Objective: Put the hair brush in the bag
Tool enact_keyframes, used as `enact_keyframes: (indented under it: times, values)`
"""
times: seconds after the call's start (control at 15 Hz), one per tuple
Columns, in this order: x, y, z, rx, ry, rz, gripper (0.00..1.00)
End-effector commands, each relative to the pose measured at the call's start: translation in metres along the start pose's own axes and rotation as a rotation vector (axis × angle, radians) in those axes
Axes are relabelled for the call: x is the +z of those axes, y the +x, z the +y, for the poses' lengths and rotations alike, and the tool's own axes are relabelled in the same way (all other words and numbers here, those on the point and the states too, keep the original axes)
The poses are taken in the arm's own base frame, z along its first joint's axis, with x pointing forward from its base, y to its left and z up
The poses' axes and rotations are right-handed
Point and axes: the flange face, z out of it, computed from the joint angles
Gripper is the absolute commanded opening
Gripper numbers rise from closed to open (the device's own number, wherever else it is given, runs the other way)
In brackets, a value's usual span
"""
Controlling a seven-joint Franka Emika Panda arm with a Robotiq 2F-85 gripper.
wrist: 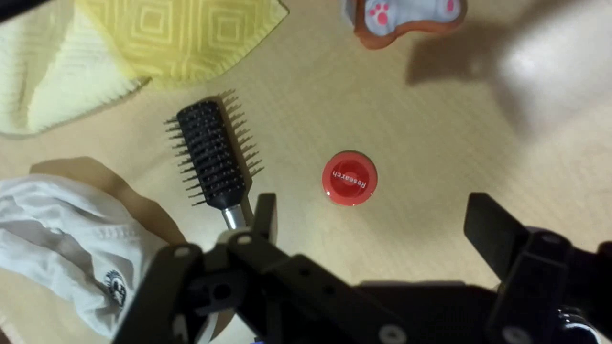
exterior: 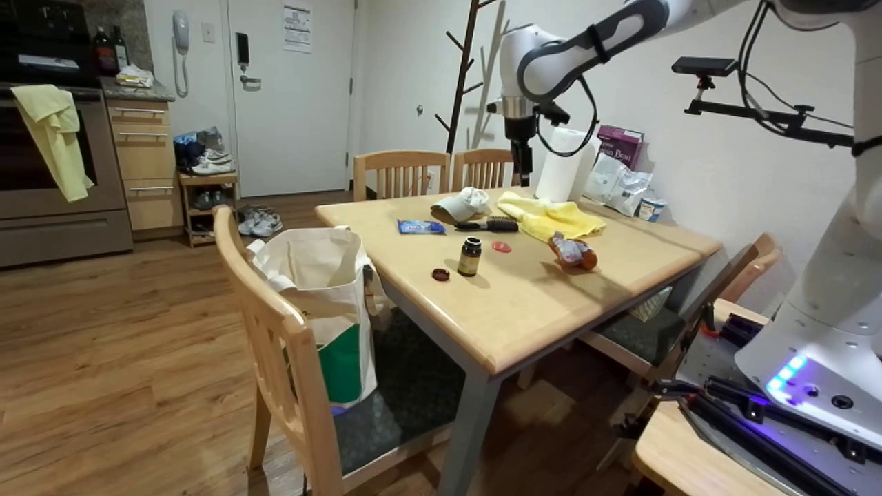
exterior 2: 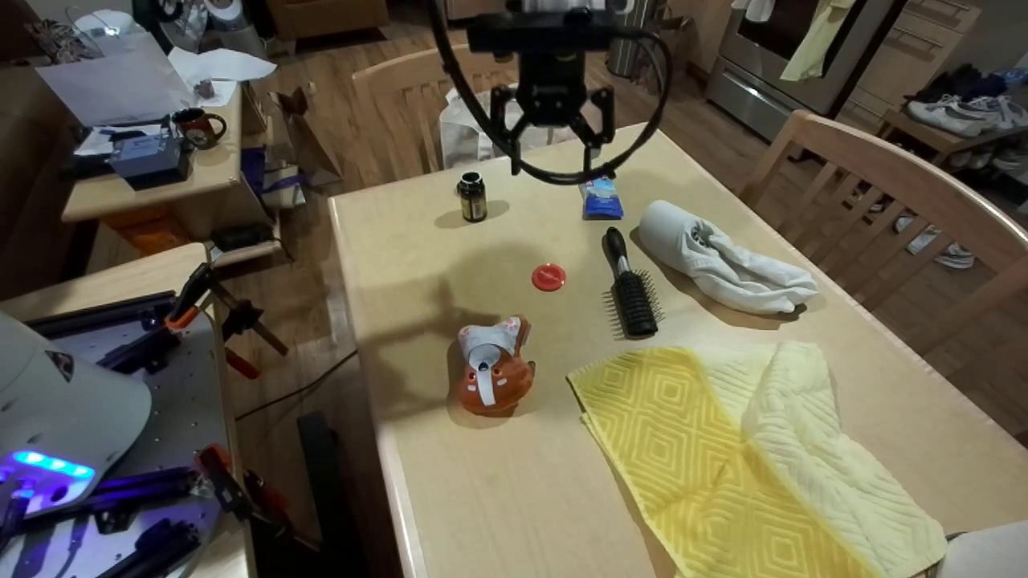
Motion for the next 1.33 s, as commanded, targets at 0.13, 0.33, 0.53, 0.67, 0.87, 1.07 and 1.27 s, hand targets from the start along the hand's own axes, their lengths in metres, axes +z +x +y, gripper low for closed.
enact_keyframes:
  times: [0.13,0.33,0.53,0.67,0.87,1.07,1.27]
  values:
    - [0.082,0.043,0.025,-0.253,0.134,0.074,1.00]
    - [0.091,0.042,0.019,-0.222,0.116,0.044,1.00]
    - [0.102,0.054,0.024,-0.249,0.062,0.134,1.00]
    - [0.117,0.062,0.036,-0.269,0.022,0.178,1.00]
    - [0.150,0.069,0.052,-0.284,-0.004,0.178,1.00]
    - [0.146,0.072,0.074,-0.249,-0.030,0.155,1.00]
    - [0.128,0.073,0.094,-0.230,-0.098,0.177,1.00]
